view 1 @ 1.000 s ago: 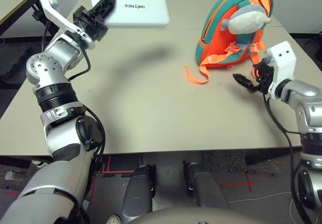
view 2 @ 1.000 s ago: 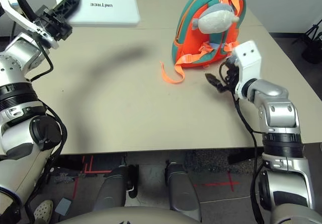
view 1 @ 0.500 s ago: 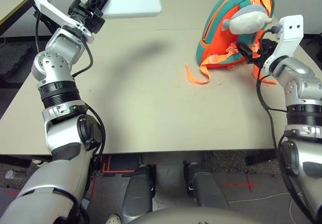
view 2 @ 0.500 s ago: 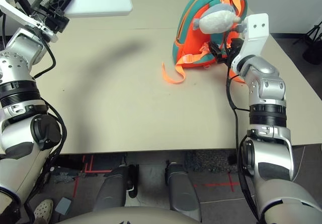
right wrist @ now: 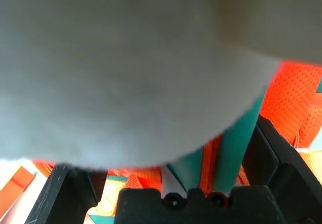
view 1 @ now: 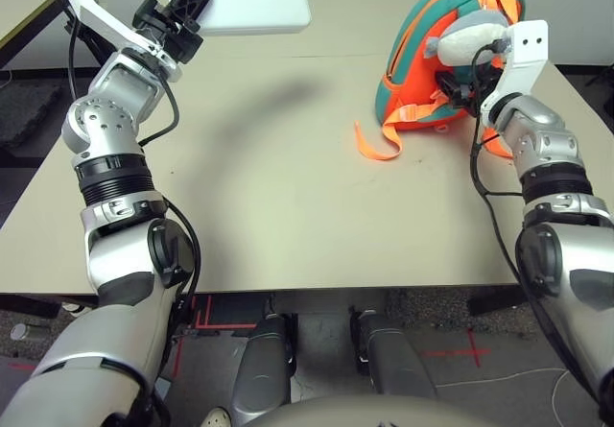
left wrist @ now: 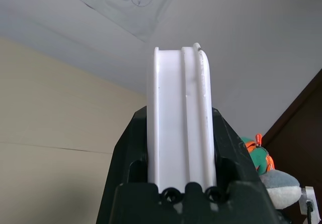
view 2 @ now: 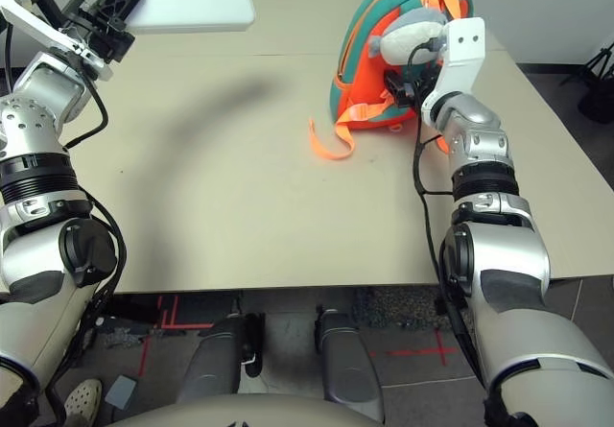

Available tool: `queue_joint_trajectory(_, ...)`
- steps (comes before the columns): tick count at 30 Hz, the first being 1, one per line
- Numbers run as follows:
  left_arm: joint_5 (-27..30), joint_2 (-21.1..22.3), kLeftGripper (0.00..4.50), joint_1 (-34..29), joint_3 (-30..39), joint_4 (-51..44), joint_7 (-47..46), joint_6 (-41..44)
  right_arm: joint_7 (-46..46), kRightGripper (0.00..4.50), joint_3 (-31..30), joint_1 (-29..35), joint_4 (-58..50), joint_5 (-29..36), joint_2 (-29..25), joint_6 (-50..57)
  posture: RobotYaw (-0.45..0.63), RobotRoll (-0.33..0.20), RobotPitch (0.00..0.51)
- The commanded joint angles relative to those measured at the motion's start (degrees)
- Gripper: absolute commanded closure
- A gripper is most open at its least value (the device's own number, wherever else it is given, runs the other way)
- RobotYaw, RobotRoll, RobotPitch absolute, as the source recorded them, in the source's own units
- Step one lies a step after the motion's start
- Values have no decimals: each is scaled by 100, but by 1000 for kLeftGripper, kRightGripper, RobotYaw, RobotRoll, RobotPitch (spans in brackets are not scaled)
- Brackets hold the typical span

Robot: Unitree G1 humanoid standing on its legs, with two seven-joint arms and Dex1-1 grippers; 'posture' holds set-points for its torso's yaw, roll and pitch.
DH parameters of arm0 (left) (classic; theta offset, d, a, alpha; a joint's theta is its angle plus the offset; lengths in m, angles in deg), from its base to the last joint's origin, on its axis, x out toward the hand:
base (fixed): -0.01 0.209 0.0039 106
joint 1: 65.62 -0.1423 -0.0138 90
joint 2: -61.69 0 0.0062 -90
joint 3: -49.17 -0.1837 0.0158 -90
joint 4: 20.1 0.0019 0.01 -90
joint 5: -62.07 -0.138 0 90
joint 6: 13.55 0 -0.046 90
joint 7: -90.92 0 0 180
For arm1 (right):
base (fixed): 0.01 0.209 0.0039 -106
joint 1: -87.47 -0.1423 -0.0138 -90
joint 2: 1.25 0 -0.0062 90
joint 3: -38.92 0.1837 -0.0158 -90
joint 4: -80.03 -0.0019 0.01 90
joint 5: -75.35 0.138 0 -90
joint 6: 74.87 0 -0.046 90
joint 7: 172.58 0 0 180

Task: Put the pencil case into the backpack and zip it.

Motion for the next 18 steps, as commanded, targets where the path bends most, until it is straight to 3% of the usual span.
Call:
queue_joint_trajectory(1,11,-35,3163,-8,-28,-126,36,-125,-158,0,-15,104,-276,47,-23,50,-151,0,116)
queue_joint_trajectory(11,2,-155,3163,-18,-97,-53,29,-194,-540,0,-22,1226,-3308,537,-178,1579,-170,0,117)
queue_joint_trajectory(18,-40,-222,3163,78,-151,85,56,-249,-313,0,20,1239,-3199,486,-117,1700,-193,0,117)
